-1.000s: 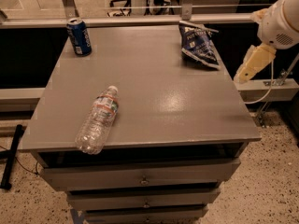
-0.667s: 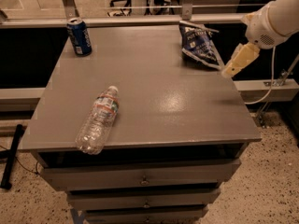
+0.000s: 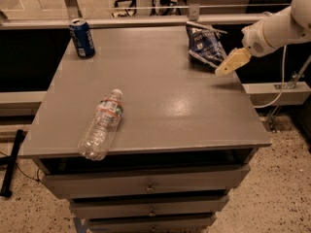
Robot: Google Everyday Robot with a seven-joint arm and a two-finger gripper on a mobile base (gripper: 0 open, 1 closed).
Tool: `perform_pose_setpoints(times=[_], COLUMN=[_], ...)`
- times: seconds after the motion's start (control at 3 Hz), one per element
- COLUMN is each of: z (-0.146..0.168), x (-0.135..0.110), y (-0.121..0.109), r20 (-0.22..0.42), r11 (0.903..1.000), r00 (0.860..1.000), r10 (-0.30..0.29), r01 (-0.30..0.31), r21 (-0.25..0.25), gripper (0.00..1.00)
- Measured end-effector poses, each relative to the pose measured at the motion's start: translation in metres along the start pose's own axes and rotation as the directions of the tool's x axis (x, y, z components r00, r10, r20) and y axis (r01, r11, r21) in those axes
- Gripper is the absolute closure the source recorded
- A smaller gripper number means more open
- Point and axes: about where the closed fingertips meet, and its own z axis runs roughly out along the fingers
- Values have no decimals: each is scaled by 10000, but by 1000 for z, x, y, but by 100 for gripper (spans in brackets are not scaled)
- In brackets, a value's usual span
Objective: Move blue chip bag near pepsi can
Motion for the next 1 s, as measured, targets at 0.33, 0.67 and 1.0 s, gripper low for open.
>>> perform_pose_setpoints(times=[0.33, 0.67, 1.0], z=[20, 36, 48], x=[-4, -12, -19], y=[-11, -14, -10], r20=[592, 1196, 1578], r11=[9982, 9934, 9897], r00=[9965, 9863, 9776], r10=[593, 1137, 1393], r01=[-591, -1114, -1324], r21=[-39, -262, -539], gripper=[0, 18, 41])
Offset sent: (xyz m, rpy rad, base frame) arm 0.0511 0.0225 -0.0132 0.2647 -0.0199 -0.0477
